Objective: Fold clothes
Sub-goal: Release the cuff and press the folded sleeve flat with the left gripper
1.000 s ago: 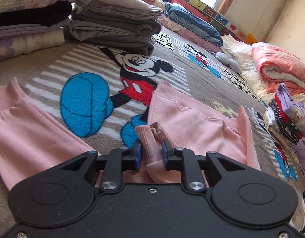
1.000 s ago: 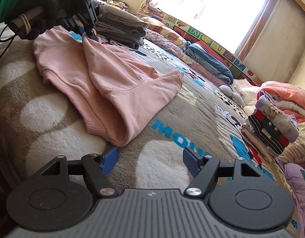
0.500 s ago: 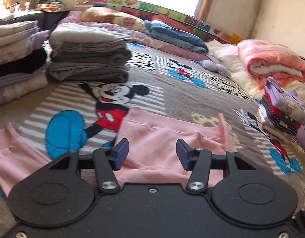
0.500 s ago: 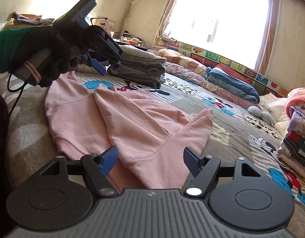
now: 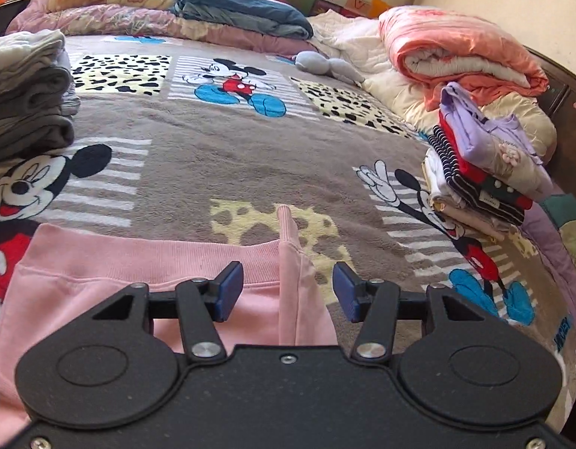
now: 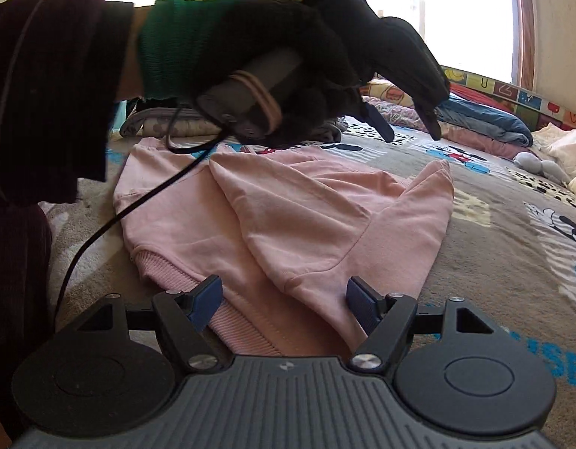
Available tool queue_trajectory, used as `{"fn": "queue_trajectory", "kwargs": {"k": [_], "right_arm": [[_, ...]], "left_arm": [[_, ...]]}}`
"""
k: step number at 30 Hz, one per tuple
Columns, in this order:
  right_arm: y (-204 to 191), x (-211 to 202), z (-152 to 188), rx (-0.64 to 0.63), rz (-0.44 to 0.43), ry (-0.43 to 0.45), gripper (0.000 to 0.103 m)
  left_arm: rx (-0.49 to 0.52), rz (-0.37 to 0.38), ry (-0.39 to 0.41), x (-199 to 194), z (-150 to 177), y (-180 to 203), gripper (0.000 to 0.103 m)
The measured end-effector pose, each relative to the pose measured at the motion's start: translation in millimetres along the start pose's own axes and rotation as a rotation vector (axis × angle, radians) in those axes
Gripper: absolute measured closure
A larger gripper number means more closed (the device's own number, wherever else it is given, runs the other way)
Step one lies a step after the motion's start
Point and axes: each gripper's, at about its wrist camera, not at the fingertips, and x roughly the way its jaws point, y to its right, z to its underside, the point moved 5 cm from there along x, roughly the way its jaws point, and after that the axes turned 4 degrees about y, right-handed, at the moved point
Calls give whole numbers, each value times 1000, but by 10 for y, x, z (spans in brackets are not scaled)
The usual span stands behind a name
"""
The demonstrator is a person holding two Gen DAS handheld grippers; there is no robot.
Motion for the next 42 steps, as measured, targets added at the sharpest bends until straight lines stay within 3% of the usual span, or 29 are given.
{"fn": "queue_trajectory", "kwargs": {"k": [2,3,4,6,9,14,20,21,25,27,31,35,38,42], "right_arm": [[16,-8,5,21,-11,2,30],[18,-15,6,28,-15,6,30],[27,-12,9,35,-21,5,30],[46,-7,15,50,-32,5,30],[50,-13,34,64,-46,-2,29],[73,24,44,76,-61,-7,26],[63,28,52,82,-71,-12,26],[59,25,52,82,-70,-11,26],[50,16,53,84,-69,-10,26],[51,9,53,85,-68,-10,26],[66,11,50,89,-71,-10,26],[68,11,56,92,-75,-10,25],[79,-1,61,97,-84,-8,25],[90,-1,42,96,-93,-6,25]], "left_arm": [[-12,-3,-29,166,-14,-12,52],[-24,-3,-41,236,-12,-29,60],[-35,-1,-52,283,-2,-51,75],[-54,-1,-61,349,21,-100,90],[-51,-26,-62,405,70,-153,93],[-12,-74,-66,526,161,-227,93],[51,-157,-54,539,176,-177,81],[60,-171,-48,526,165,-172,76],[79,-239,21,366,48,-168,76],[84,-203,46,313,-18,-81,76],[161,-140,17,423,-2,160,76],[202,-204,-69,755,169,46,75],[162,-247,-68,678,86,-37,68],[134,-215,-10,369,30,-97,68]]}}
